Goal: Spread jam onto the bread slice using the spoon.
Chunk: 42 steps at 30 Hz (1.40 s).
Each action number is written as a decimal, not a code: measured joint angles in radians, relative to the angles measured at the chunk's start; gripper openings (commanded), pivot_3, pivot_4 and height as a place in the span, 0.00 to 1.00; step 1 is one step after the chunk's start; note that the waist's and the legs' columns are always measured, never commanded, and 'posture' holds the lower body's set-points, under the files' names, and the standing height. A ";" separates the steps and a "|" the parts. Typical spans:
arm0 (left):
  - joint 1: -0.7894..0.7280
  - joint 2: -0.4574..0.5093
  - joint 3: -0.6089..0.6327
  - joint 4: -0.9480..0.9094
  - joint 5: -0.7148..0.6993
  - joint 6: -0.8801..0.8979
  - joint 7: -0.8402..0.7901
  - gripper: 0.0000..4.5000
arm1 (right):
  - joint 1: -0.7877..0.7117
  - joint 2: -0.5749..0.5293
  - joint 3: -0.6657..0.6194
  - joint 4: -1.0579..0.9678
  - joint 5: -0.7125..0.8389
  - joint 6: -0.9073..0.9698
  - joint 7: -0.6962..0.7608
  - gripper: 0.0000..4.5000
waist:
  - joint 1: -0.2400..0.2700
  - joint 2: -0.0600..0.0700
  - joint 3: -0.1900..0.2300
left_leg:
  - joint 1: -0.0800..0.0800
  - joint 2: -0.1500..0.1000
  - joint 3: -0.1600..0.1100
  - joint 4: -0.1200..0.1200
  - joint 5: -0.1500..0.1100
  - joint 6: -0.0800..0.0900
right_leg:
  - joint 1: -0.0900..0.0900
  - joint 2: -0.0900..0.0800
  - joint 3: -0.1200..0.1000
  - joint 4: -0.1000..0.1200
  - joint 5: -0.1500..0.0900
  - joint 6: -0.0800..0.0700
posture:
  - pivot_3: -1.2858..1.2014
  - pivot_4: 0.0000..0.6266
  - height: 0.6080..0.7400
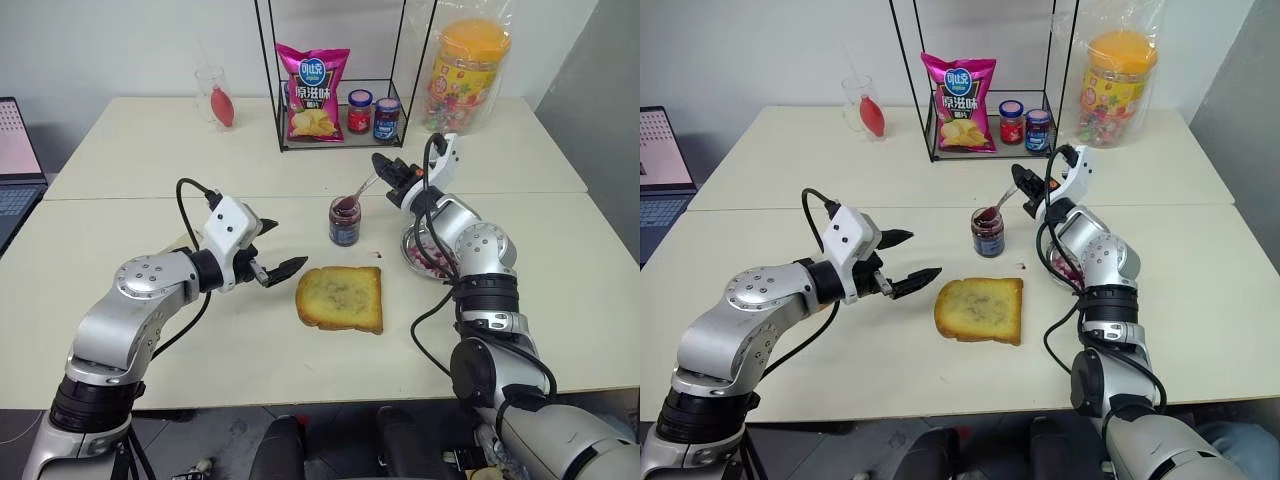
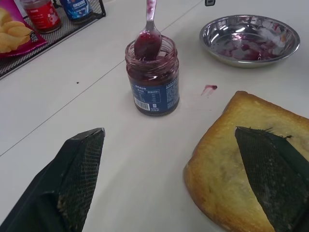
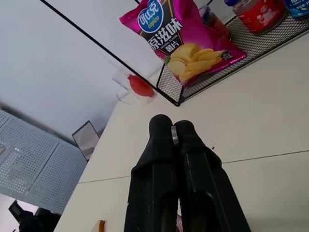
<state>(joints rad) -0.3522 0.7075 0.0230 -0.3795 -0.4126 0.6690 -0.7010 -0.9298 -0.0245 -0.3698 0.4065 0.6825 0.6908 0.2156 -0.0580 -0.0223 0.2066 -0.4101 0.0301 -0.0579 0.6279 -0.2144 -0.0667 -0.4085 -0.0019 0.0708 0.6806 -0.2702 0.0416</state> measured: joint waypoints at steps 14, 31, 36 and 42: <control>-0.007 -0.002 -0.015 0.001 0.003 -0.001 0.000 1.00 | 0.000 -0.001 -0.029 -0.008 0.046 0.018 -0.031 0.00 | 0.000 0.000 0.000 | 0.000 0.000 0.000 0.000 0.000 0.000 | 0.000 0.000 0.000 0.000 0.000 0.000 | 0.52 0.24 1.00; -0.028 -0.040 -0.014 0.025 0.001 -0.027 0.011 1.00 | 0.010 0.027 -0.128 -0.012 0.191 0.065 -0.138 0.00 | 0.000 0.000 0.000 | 0.000 0.000 0.000 0.000 0.000 0.000 | 0.000 0.000 0.000 0.000 0.000 0.000 | 0.52 0.24 1.00; -0.008 -0.046 0.011 0.020 -0.014 -0.044 0.008 1.00 | 0.020 0.027 -0.094 -0.119 0.208 0.089 -0.125 0.00 | 0.000 0.000 0.000 | -0.001 0.000 0.000 0.000 0.000 0.000 | -0.001 0.000 0.000 0.000 0.000 0.000 | 0.52 0.24 1.00; 0.145 -0.018 0.076 -0.049 -0.038 -0.081 -0.041 1.00 | 0.100 0.033 -0.009 -0.366 0.284 0.199 -0.139 0.00 | -0.001 0.000 0.000 | -0.004 0.001 -0.001 -0.001 0.000 0.000 | -0.003 0.000 -0.001 0.000 0.000 0.000 | 0.52 0.24 1.00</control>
<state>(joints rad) -0.2067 0.6897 0.0991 -0.4289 -0.4511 0.5879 -0.7416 -0.8298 0.0083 -0.3783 0.0405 0.9669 0.8895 0.0763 -0.0591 -0.0223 0.2066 -0.4138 0.0307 -0.0589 0.6274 -0.2145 -0.0666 -0.4117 -0.0019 0.0701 0.6806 -0.2702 0.0416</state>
